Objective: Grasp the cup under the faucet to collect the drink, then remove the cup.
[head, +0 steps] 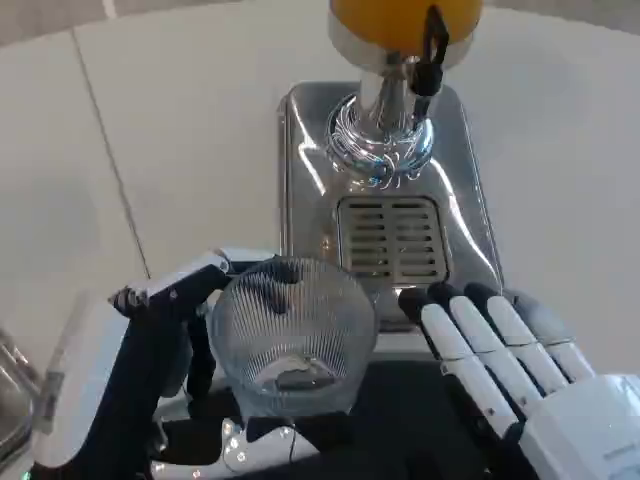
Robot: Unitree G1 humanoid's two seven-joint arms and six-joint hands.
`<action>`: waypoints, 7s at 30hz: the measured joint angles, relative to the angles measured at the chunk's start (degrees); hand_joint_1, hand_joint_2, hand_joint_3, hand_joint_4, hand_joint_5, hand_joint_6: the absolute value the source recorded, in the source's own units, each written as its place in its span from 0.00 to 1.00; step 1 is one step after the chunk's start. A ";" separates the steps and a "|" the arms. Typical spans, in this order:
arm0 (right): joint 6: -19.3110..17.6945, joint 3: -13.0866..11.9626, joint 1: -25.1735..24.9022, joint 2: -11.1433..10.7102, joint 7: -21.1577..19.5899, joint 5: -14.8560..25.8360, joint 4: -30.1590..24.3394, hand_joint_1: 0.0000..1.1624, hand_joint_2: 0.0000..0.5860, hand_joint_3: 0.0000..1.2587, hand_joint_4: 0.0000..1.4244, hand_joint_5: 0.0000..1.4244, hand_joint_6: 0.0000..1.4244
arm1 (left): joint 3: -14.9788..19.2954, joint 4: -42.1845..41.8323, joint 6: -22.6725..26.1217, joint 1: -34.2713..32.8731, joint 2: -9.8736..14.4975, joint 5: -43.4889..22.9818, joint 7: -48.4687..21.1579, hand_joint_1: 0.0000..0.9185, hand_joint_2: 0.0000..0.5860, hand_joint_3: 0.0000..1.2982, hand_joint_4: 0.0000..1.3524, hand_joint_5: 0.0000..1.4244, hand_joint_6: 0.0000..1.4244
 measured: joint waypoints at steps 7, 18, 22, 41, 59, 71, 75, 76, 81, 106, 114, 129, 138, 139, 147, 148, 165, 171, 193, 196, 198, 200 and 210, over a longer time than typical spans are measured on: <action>0.23 0.01 -0.31 -0.01 0.26 0.00 0.00 0.16 0.98 0.00 0.00 0.00 0.00 | 0.00 0.00 0.29 -0.06 -0.39 0.00 -0.04 0.87 0.00 0.86 0.78 0.91 1.00; 0.64 -0.12 -0.48 0.04 0.34 0.03 -0.05 0.16 0.98 0.00 0.00 0.00 0.00 | 0.02 0.17 1.59 -0.95 -0.95 0.18 -0.39 0.87 0.00 0.86 0.78 0.91 1.00; 1.13 -1.55 0.16 0.12 0.32 0.59 -0.81 0.16 0.98 0.00 0.00 0.00 0.00 | 0.08 2.46 3.78 -4.14 -1.98 1.89 0.03 0.87 0.00 0.86 0.78 0.91 1.00; 3.61 -4.64 -1.52 -0.15 1.96 4.20 -1.85 0.16 0.96 0.00 0.00 0.00 0.00 | -5.13 25.17 13.12 -27.55 -5.81 11.55 11.70 0.87 0.00 0.86 0.78 0.91 1.00; 4.30 -7.19 -2.46 0.27 4.58 6.43 -2.15 0.16 0.96 0.00 0.00 0.00 0.00 | -13.81 38.53 16.54 -38.25 -9.66 12.01 20.62 0.88 0.00 0.86 0.77 0.91 1.00; 4.17 -7.93 -2.44 0.47 4.62 7.18 -2.15 0.16 0.96 0.00 0.00 0.00 0.00 | -18.03 45.21 17.16 -42.06 -9.78 13.84 23.72 0.88 0.00 0.86 0.77 0.91 1.00; 3.94 -8.87 -1.65 0.46 4.61 7.72 -2.15 0.16 0.96 0.00 0.00 0.00 0.00 | -18.92 48.31 17.18 -43.95 -9.78 13.86 25.08 0.88 0.00 0.86 0.77 0.91 1.00; 3.93 -8.85 -1.63 0.46 4.61 7.74 -2.15 0.16 0.96 0.00 0.00 0.00 0.00 | -19.14 49.15 17.17 -44.39 -9.79 13.88 25.56 0.88 0.00 0.86 0.77 0.91 1.00; 3.93 -8.41 -1.66 0.24 4.61 7.77 -2.12 0.16 0.96 0.00 0.00 0.00 0.00 | -19.89 57.15 17.12 -49.60 -9.86 13.74 27.83 0.88 0.00 0.86 0.77 0.91 1.00; 6.42 -6.75 -4.45 0.17 6.32 7.64 -2.01 0.16 0.96 0.00 0.00 0.00 0.00 | -20.40 69.95 14.07 -57.98 -8.68 11.03 34.36 0.43 0.05 0.32 0.35 0.59 0.79; 6.80 -6.81 -4.46 0.14 6.37 7.70 -2.01 0.16 0.96 0.00 0.00 0.00 0.00 | -21.26 69.99 14.10 -57.88 -8.37 11.22 34.29 0.37 0.06 0.17 0.17 0.47 0.62; 7.25 -7.27 -5.13 -0.11 6.39 8.73 -1.81 0.16 0.96 0.00 0.00 0.00 0.00 | -20.74 64.03 11.97 -55.61 -5.73 8.87 30.30 0.12 0.00 0.04 0.00 0.23 0.22; 6.99 -6.73 -3.24 0.43 5.16 8.70 -1.72 0.16 0.97 0.00 0.00 0.00 0.00 | -17.41 55.00 12.22 -50.20 -0.47 7.91 26.71 0.13 0.01 0.01 0.00 0.20 0.18; 6.94 -6.48 -2.99 0.57 4.98 8.71 -1.73 0.16 0.97 0.00 0.00 0.00 0.00 | -17.01 53.25 12.26 -49.41 0.81 8.00 25.75 0.19 0.04 0.00 0.00 0.17 0.16; 6.13 -5.31 -1.24 1.83 3.74 8.83 -2.03 0.15 0.97 0.00 0.00 0.00 0.00 | -13.15 42.35 11.56 -42.15 12.03 7.19 15.80 0.30 0.11 0.00 0.00 0.05 0.06; 6.13 -5.32 -1.08 2.16 3.60 9.08 -2.05 0.15 0.97 0.00 0.00 0.00 0.00 | -12.77 39.59 11.39 -40.17 13.98 7.86 14.63 0.26 0.11 0.00 0.00 0.04 0.05; 23.26 -3.22 -12.25 6.89 7.39 24.70 -1.81 0.03 0.88 0.00 0.00 0.00 0.00 | -3.92 10.16 18.31 -11.06 25.06 24.25 7.18 0.00 0.07 0.00 0.00 0.00 0.00; 28.92 -3.81 -20.57 6.61 7.49 28.56 0.55 0.00 0.85 0.00 0.00 0.00 0.00 | -2.26 6.50 19.04 -4.21 23.15 25.18 7.25 0.00 0.04 0.00 0.00 0.00 0.00; 37.94 -4.30 -46.09 5.25 0.09 34.10 11.49 0.00 0.92 0.00 0.00 0.00 0.00 | -3.52 0.97 18.99 3.90 17.07 29.23 7.27 0.00 0.03 0.00 0.00 0.00 0.00; 38.07 -3.66 -48.21 5.62 -1.97 34.36 13.98 0.00 0.92 0.00 0.00 0.00 0.00 | -3.83 0.69 18.69 4.03 16.83 29.23 7.27 0.00 0.03 0.00 0.00 0.00 0.00; 38.11 -3.08 -49.15 5.90 -2.93 34.47 15.07 0.00 0.93 0.00 0.00 0.00 0.00 | -3.91 0.60 18.67 4.04 16.72 29.23 7.27 0.00 0.03 0.00 0.00 0.00 0.00; 38.22 -2.79 -50.42 6.26 -3.66 34.68 16.36 0.00 0.93 0.00 0.00 0.00 0.00 | -3.93 0.59 18.65 4.03 16.71 29.23 7.26 0.00 0.03 0.00 0.00 0.00 0.00; 40.18 -0.31 -59.79 6.52 -5.23 35.41 23.43 0.00 0.94 0.00 0.00 0.00 0.00 | -3.77 0.61 18.37 3.69 16.71 29.06 7.26 0.00 0.04 0.00 0.00 0.00 0.00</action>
